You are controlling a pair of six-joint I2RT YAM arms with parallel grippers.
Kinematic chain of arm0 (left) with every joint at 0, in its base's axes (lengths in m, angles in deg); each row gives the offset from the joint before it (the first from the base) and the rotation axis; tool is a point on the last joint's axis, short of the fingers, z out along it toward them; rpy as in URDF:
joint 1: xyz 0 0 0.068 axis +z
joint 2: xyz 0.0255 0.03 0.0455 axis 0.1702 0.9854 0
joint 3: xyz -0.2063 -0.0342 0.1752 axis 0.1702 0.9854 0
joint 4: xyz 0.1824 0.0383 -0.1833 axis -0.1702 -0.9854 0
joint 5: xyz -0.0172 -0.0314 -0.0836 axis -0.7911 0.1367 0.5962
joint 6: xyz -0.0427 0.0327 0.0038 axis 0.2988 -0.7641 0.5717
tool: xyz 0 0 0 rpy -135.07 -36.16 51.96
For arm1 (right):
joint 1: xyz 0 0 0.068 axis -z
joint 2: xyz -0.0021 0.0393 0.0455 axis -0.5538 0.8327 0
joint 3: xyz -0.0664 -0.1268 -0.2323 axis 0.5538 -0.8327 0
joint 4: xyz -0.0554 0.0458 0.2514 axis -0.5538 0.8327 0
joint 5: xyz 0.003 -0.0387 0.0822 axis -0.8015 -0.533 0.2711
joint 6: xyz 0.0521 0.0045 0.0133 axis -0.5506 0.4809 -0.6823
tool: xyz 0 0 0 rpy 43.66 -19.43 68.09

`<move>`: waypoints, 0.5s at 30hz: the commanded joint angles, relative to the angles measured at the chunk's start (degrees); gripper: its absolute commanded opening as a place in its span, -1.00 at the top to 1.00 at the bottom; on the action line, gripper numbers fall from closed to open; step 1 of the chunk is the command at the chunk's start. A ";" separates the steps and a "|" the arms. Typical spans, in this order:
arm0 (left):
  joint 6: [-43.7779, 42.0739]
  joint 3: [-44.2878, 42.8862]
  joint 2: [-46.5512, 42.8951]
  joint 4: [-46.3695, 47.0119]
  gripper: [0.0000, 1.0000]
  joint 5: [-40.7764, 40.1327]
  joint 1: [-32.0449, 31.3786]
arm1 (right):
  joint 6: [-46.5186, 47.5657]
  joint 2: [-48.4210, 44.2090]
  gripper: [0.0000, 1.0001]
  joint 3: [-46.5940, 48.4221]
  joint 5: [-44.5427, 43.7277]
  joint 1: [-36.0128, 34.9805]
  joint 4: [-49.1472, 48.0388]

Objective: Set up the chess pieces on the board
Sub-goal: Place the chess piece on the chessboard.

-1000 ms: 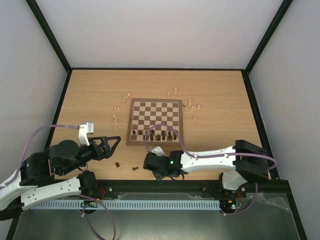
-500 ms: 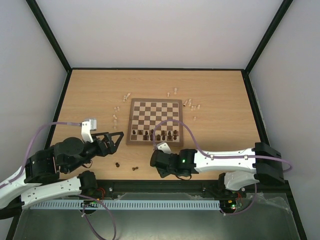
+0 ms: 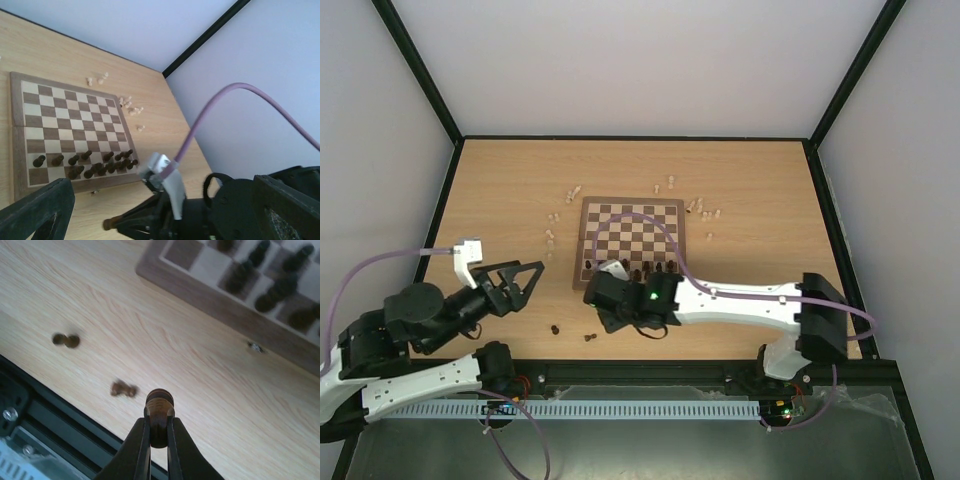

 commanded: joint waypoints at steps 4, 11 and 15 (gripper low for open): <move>-1.97 -3.20 -4.31 -2.36 -0.98 -1.17 -0.26 | 3.08 11.18 0.96 14.52 0.86 3.79 8.73; -3.17 -4.06 -4.98 -2.53 -0.98 0.11 -0.25 | 4.36 17.86 0.96 22.57 3.89 10.61 12.96; -3.72 -4.90 -4.98 -2.55 -0.98 0.62 -0.25 | 5.47 23.10 0.96 30.35 3.40 12.01 17.72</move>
